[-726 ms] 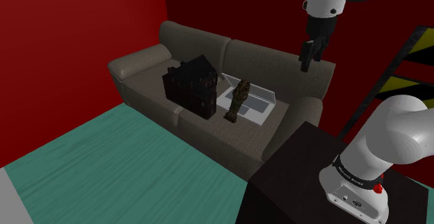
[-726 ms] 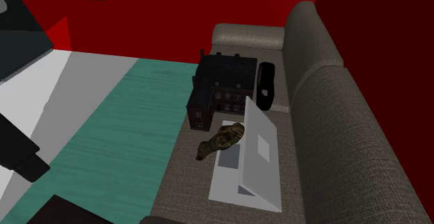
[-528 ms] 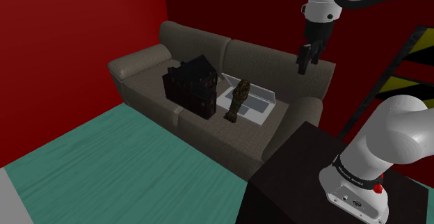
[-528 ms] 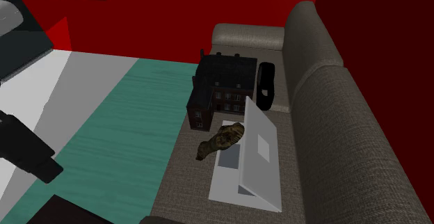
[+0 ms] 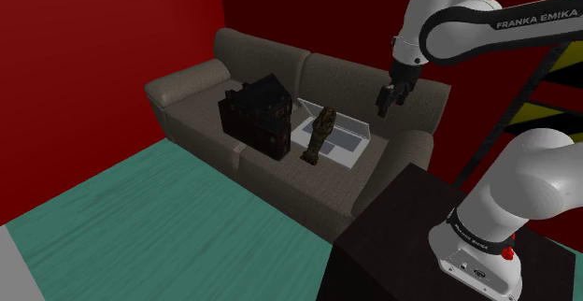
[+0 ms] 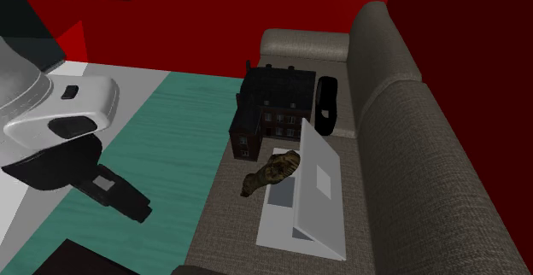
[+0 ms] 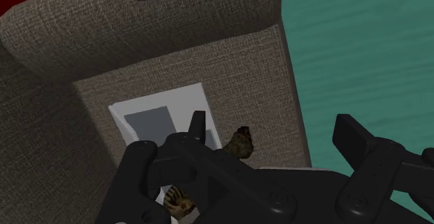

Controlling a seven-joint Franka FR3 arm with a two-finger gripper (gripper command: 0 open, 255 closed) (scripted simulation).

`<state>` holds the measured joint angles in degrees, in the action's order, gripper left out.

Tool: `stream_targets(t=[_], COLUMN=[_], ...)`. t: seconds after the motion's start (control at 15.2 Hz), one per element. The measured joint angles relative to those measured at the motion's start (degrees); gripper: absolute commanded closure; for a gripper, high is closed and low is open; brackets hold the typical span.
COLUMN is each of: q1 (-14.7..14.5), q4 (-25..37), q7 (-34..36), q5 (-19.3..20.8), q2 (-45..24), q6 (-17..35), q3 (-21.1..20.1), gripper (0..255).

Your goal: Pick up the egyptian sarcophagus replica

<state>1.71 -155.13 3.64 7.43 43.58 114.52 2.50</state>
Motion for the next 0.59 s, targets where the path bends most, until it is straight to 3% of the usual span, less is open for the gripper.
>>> stream_targets(t=[0.26,0.59], q1=[1.53,2.91], q4=[-4.23,-6.34], q7=[0.54,1.81], q5=[1.29,2.32], q2=[-5.30,-16.66], q6=[13.72,32.43], q3=[1.97,3.86], gripper=[0,0])
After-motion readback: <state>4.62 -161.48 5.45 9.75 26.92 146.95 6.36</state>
